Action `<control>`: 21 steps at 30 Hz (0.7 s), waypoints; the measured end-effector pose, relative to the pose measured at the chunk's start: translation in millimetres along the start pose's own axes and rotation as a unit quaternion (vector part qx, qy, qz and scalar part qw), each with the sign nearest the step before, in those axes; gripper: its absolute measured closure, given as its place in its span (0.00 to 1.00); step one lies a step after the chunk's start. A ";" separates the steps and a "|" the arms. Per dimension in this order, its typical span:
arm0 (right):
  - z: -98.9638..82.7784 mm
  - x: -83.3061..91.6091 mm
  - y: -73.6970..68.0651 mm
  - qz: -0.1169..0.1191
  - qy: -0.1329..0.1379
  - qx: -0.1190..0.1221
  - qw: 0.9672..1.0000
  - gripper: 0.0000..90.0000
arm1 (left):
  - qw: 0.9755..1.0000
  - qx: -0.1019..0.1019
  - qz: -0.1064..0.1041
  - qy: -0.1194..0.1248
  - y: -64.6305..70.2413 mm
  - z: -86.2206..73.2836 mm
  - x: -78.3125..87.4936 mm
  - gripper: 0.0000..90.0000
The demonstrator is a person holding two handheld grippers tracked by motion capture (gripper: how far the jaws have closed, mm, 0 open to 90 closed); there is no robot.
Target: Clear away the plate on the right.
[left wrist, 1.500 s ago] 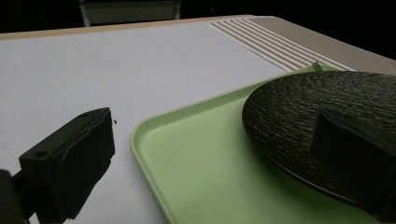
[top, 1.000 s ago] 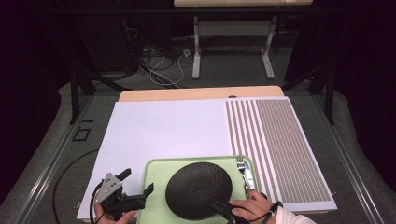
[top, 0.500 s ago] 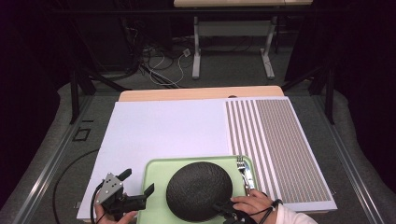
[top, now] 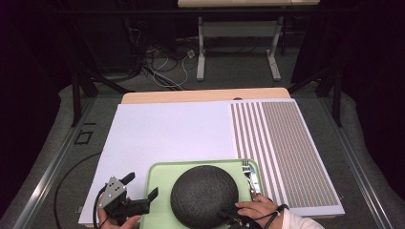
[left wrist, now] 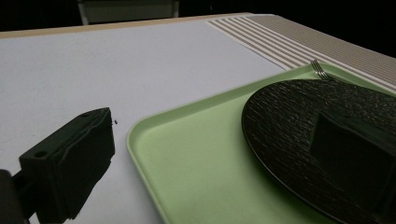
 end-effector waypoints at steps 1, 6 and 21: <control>-0.4 -0.9 -0.6 0.001 0.002 -0.001 1.000 0.79 | 1.000 0.000 0.000 0.000 0.1 0.0 -0.1 0.01; -2.0 -2.6 -1.1 0.015 -0.004 -0.006 1.000 0.77 | 1.000 0.002 -0.002 -0.001 1.2 -0.1 -1.1 0.01; -7.0 -5.2 -1.5 0.025 -0.015 -0.016 0.999 0.62 | 1.000 0.000 -0.002 -0.002 0.9 -0.2 -0.9 0.01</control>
Point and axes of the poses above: each handheld gripper's, and its own axes: x roughly backward along the jaws, z roughly out of its top, y roughly to its right, the point moved 1 cm from there along -x, roughly forward along the jaws, and after that the axes turned 7 degrees about z, right-handed, at the moved point
